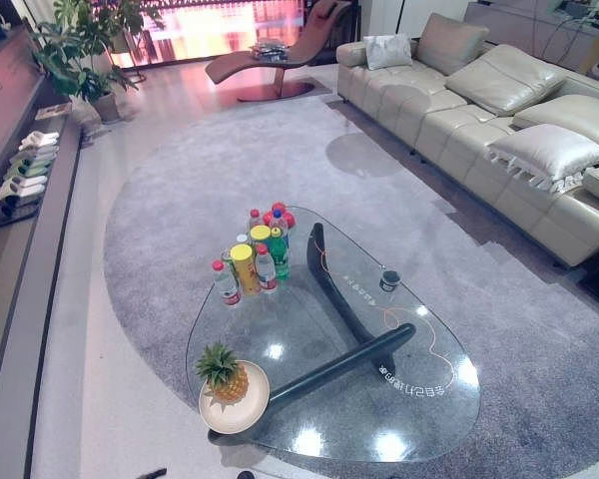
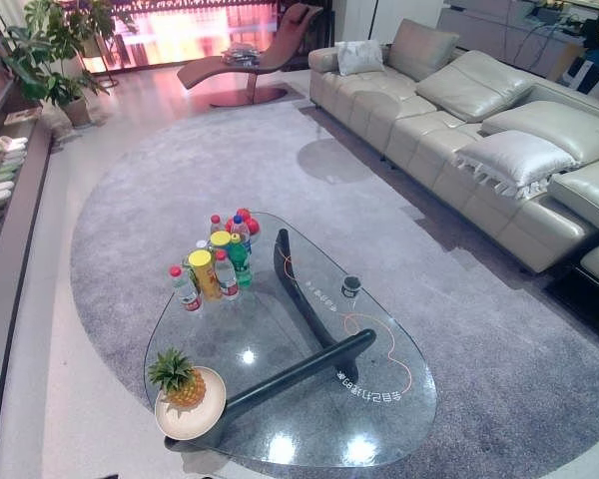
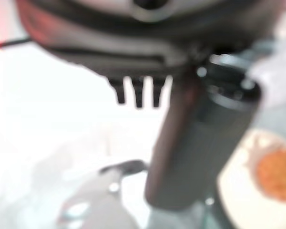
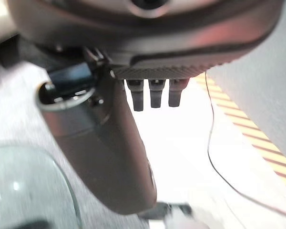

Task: Pick up the fruit to the plate

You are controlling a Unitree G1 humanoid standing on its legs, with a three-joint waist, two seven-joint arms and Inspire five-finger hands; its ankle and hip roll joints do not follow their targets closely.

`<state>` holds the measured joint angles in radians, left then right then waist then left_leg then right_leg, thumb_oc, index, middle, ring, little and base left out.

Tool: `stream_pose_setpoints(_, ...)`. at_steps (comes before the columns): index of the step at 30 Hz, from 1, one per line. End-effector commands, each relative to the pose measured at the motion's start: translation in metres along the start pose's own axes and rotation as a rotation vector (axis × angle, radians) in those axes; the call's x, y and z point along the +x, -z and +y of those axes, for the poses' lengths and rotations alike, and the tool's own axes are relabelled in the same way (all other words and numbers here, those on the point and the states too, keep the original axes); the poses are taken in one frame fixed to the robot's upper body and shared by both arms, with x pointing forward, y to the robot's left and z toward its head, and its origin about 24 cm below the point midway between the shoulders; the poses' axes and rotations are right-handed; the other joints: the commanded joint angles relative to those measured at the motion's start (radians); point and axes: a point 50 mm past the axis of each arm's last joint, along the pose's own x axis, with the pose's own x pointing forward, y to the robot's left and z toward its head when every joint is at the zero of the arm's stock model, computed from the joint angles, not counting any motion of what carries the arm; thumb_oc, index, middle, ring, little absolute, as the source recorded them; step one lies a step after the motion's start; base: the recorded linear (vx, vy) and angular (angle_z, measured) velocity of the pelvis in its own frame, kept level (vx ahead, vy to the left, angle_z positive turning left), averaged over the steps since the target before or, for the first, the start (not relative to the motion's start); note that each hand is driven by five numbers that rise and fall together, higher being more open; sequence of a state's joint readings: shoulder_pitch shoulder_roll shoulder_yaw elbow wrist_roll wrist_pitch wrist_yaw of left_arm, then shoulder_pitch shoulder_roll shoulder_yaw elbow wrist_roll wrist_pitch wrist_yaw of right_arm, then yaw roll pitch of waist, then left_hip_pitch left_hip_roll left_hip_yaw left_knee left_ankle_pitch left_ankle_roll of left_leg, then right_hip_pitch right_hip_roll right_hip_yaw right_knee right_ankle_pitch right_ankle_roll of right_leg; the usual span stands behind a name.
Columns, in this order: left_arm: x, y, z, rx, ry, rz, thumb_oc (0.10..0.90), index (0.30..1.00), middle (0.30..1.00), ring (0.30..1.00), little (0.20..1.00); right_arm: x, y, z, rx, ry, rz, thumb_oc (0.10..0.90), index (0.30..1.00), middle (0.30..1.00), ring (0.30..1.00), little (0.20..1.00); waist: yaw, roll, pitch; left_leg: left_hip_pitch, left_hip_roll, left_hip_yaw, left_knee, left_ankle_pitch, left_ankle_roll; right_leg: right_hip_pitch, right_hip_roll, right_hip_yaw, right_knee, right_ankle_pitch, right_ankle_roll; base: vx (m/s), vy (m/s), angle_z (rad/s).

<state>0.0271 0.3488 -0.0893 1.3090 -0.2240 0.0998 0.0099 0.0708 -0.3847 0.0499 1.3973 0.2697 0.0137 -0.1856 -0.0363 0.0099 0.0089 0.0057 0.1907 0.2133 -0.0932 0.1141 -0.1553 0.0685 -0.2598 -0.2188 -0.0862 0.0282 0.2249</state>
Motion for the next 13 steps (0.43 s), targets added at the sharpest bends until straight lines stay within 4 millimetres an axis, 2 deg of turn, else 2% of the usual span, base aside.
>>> stream_pose_setpoints(1, -0.001, -0.013, 0.016, 0.067, -0.004, 0.057, 0.800, 0.900, 0.900, 0.900, 0.900, 0.001, -0.017, 0.001, -0.072, -0.052, 0.005, 0.800, 0.900, 0.900, 0.900, 0.900, 0.001, -0.001, 0.040, 0.070, 0.035, 0.041, 0.006, -0.034, -0.007, -0.009, 0.015, 0.013, -0.001, 0.097, -0.010, 0.03, 0.006, -0.18)
stream_pose_setpoints(5, 0.000, -0.014, 0.005, 0.099, 0.051, 0.073, 0.800, 0.900, 0.900, 0.900, 0.900, -0.001, -0.012, 0.010, -0.115, -0.105, 0.055, 0.800, 0.900, 0.900, 0.900, 0.900, 0.002, 0.003, 0.037, 0.086, 0.034, 0.048, 0.006, -0.042, -0.003, 0.007, 0.010, -0.003, -0.001, 0.093, -0.010, 0.04, 0.014, -0.06)
stream_pose_setpoints(9, 0.000, -0.019, 0.000, 0.083, 0.067, 0.060, 0.800, 0.900, 0.900, 0.900, 0.900, -0.001, -0.011, 0.014, -0.139, -0.129, 0.076, 0.800, 0.900, 0.900, 0.900, 0.900, 0.006, 0.005, 0.035, 0.096, 0.033, 0.047, 0.006, -0.047, -0.001, 0.019, 0.005, -0.011, -0.001, 0.090, -0.010, 0.05, 0.019, 0.00)
stream_pose_setpoints(13, 0.000, -0.027, -0.004, 0.142, 0.073, 0.019, 0.800, 0.900, 0.900, 0.900, 0.900, -0.002, -0.014, 0.019, -0.154, -0.146, 0.077, 0.800, 0.900, 0.900, 0.900, 0.900, 0.013, 0.006, 0.033, 0.102, 0.033, 0.040, 0.006, -0.050, 0.001, 0.027, 0.000, -0.019, 0.001, 0.088, -0.009, 0.03, 0.009, -0.02)
